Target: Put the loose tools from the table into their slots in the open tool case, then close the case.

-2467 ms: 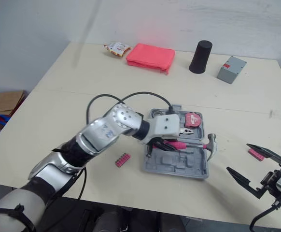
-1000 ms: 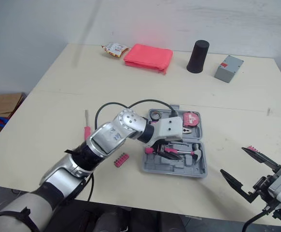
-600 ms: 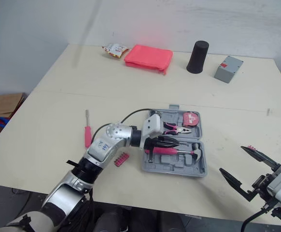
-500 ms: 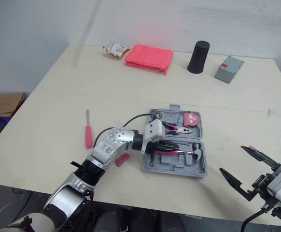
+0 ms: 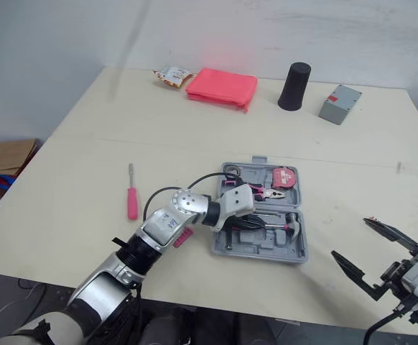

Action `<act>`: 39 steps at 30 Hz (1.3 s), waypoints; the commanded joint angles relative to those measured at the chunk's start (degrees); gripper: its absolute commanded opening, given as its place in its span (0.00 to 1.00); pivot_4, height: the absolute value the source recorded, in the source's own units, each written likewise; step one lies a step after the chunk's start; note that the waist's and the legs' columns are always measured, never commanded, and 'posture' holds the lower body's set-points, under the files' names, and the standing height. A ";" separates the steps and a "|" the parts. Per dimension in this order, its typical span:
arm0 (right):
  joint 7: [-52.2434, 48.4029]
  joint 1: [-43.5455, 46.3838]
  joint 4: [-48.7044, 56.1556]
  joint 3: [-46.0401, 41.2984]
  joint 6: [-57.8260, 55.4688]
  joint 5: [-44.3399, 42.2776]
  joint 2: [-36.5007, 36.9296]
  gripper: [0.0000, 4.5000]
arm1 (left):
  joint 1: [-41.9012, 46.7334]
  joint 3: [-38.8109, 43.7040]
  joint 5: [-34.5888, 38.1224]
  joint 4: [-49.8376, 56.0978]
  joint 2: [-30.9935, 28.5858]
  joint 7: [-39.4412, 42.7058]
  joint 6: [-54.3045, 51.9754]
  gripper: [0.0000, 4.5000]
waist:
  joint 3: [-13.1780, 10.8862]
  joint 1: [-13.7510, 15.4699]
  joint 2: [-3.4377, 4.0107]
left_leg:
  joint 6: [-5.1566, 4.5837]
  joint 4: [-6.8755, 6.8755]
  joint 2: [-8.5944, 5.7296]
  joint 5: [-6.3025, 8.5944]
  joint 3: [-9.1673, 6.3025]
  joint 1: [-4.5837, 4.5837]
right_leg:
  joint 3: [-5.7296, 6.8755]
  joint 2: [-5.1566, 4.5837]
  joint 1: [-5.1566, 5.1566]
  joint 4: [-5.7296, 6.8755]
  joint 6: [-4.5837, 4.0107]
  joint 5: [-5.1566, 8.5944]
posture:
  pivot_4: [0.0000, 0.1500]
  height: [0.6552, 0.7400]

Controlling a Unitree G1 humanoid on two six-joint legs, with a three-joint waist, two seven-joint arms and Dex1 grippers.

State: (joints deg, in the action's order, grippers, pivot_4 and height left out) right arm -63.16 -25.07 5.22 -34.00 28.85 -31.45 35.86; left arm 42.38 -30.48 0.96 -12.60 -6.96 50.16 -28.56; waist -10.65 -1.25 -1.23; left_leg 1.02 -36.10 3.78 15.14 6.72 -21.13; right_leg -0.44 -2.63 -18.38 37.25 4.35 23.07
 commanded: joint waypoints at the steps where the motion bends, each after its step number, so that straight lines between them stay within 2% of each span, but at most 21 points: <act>1: 0.71 -0.13 1.62 -1.15 0.55 -0.37 0.31 1.00 | -1.27 -4.42 -4.02 -6.92 0.78 -1.45 -5.68 0.02 | 0.16 0.18 -0.06 | -0.02 0.00 0.00 0.03 -0.01 0.00 | 0.01 -0.01 0.03 -0.04 0.00 0.00 | 1.00 1.00; 4: 1.57 -0.48 2.93 -0.71 0.19 -0.08 -0.21 1.00 | -1.42 -5.60 -4.34 -8.72 1.84 -1.85 -10.36 0.02 | 0.27 0.46 -0.18 | -0.10 0.00 -0.01 0.09 -0.01 0.02 | 0.01 -0.04 0.12 -0.17 0.03 -0.02 | 1.00 1.00; 6: 2.15 -0.61 3.60 -0.36 0.02 0.22 -0.51 1.00 | -1.70 -7.84 -5.28 -9.53 1.28 -1.00 -11.76 0.02 | 0.33 0.55 -0.17 | -0.42 0.00 0.00 0.34 -0.09 0.11 | 0.08 -0.06 0.41 -0.32 0.03 -0.03 | 1.00 1.00; 9: 2.90 -0.70 4.27 -0.21 -0.14 0.54 -0.81 1.00 | -2.08 -9.01 -5.09 -10.42 0.97 -0.40 -13.77 0.02 | 1.18 0.56 -0.35 | -0.40 0.10 0.06 0.62 -0.15 0.24 | 0.17 -0.06 0.94 -0.73 0.00 -0.01 | 1.00 1.00; 17: 4.21 -1.19 5.41 0.05 -0.13 1.18 -1.26 1.00 | -3.18 -10.09 -6.32 -13.43 -0.14 -0.84 -12.93 0.02 | 2.35 0.51 -0.44 | -0.38 0.25 0.16 0.80 -0.15 0.30 | 0.25 -0.06 1.06 -1.12 -0.11 0.05 | 1.00 1.00; 21: 5.02 -1.22 6.32 0.26 -0.56 1.34 -1.19 1.00 | -4.88 -10.43 -6.86 -13.23 -0.21 -2.13 -10.67 0.02 | 2.64 0.36 -0.52 | -0.21 0.62 0.19 1.08 -0.15 1.10 | 0.26 -0.11 1.82 -1.47 -0.43 0.22 | 1.00 1.00; 23: 5.76 -1.19 7.43 0.27 -1.40 1.45 -0.86 1.00 | -5.10 -7.14 -4.92 -11.39 1.41 -3.61 -5.68 0.02 | 2.85 0.44 -0.46 | -0.26 0.78 0.18 1.05 -0.15 1.10 | 0.26 -0.13 1.82 -1.60 -1.28 0.68 | 1.00 1.00; 28: 6.61 -1.57 9.21 -0.67 -3.17 1.28 -0.27 1.00 | -3.25 2.95 1.31 -4.11 4.32 -3.31 7.86 0.02 | 2.38 1.07 -0.10 | -0.44 0.79 0.11 1.01 -0.14 0.93 | 0.28 -0.19 1.69 -1.65 -1.02 0.54 | 1.00 1.00; 30: 6.42 -1.81 9.36 -1.64 -4.02 0.83 0.48 1.00 | -0.51 5.79 3.01 -0.28 2.88 -0.61 13.62 0.02 | 2.04 1.14 0.28 | -0.50 0.77 0.07 0.96 -0.13 0.80 | 0.28 -0.19 1.27 -1.62 -0.20 0.10 | 1.00 1.00; 31: 6.30 -1.93 9.38 -1.98 -4.30 0.65 0.74 1.00 | 0.32 6.78 4.23 1.02 2.38 1.01 16.09 0.02 | 1.81 1.17 0.56 | -0.51 0.77 0.04 0.86 -0.10 0.42 | 0.25 -0.19 0.83 -1.53 -0.13 0.06 | 1.00 1.00; 34: 3.45 -3.18 8.31 -3.80 -4.95 -0.84 2.67 1.00 | 1.84 10.81 9.60 5.10 0.30 6.65 19.48 0.02 | 1.65 1.31 0.73 | -0.07 0.71 0.00 0.35 0.01 -0.56 | 0.13 0.02 -0.22 -1.33 -0.06 0.03 | 1.00 1.00; 38: -1.92 -4.17 2.77 -9.27 -5.23 -3.43 6.92 1.00 | 4.75 19.22 15.81 4.37 -7.07 14.43 22.20 0.02 | 1.48 1.30 0.73 | -0.07 0.66 -0.02 0.51 0.11 -0.66 | 0.00 0.15 -0.31 -1.41 0.17 0.16 | 1.00 1.00; 39: -3.06 -4.36 1.43 -10.25 -5.21 -3.58 7.66 1.00 | 5.33 21.01 16.04 3.05 -9.11 15.08 23.54 0.07 | 1.25 1.10 0.71 | -0.07 0.62 -0.02 0.53 0.12 -0.65 | -0.01 0.17 -0.31 -1.41 0.18 0.17 | 1.00 1.00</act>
State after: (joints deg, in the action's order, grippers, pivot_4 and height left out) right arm -64.38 -28.46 8.43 -40.93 23.56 -33.22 42.98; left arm 46.86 -13.85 15.31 -8.42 -14.04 63.50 -7.52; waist -9.40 -0.14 -0.52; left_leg 0.95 -35.53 3.78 15.67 6.88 -21.71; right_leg -0.50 -2.43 -18.68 35.90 4.54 23.25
